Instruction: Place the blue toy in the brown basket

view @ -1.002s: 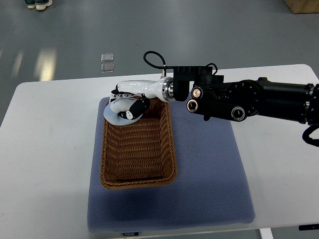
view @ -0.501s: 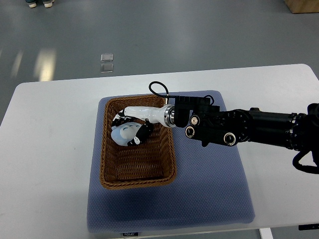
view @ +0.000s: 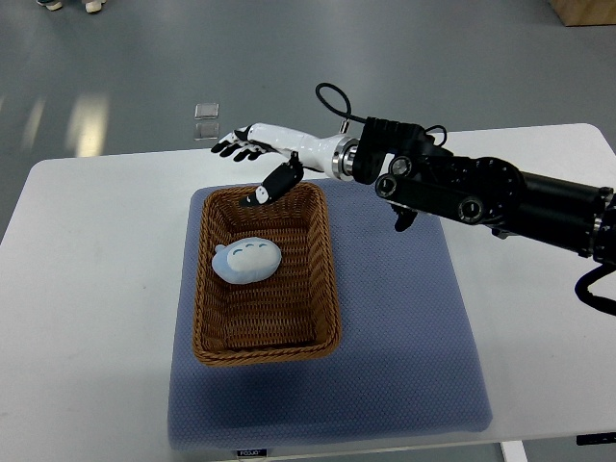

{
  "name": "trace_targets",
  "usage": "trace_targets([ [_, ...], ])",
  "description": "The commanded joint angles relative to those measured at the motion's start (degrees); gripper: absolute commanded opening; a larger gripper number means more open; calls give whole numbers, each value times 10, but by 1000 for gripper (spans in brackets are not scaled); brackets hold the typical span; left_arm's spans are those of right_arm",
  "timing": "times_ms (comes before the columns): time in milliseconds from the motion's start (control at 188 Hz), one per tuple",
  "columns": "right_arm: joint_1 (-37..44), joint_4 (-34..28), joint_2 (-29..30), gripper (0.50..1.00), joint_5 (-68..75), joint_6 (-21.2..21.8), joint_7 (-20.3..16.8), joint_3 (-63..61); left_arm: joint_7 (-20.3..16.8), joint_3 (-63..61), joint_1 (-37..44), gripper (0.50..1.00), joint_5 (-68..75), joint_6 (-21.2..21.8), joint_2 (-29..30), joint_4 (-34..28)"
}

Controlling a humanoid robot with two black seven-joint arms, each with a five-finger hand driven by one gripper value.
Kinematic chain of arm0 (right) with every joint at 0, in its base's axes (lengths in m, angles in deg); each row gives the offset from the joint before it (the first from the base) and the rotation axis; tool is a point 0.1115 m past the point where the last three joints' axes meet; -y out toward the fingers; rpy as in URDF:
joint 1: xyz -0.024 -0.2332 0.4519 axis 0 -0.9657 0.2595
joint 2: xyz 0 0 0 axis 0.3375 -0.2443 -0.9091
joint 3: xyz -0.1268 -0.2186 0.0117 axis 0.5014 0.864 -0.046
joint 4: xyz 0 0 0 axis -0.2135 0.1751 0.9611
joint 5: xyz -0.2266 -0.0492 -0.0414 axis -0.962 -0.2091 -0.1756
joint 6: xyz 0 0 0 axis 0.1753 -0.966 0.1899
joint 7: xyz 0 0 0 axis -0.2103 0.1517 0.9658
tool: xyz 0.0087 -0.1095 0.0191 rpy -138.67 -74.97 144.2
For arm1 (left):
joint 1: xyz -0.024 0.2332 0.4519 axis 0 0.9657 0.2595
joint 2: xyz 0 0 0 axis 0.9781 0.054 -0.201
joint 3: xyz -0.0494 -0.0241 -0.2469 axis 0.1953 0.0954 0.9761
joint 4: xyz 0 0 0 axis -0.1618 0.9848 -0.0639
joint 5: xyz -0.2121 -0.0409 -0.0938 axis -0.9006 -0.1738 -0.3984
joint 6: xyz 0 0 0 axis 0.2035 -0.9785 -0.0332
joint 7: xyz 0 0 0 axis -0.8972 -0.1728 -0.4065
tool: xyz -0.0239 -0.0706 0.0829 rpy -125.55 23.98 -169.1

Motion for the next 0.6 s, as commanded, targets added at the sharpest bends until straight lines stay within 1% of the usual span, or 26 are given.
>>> trace_targets([
  [0,-53,0,-22,899,41,0,6,-97,0,0,0,1000,0,0,0,0],
  [101,-125,1,-28,901,72,2,23,-227,0,0,0,1000,0,0,0,0],
  [277,-230,5,-21,911,138,2,51,-390,0,0,0,1000,0,0,0,0],
  [394,-276,14,-10,911,184,2,63,-424,0,0,0,1000,0,0,0,0],
  [597,-299,29,-9,911,248,3,64,-424,0,-1,0,1000,0,0,0,0],
])
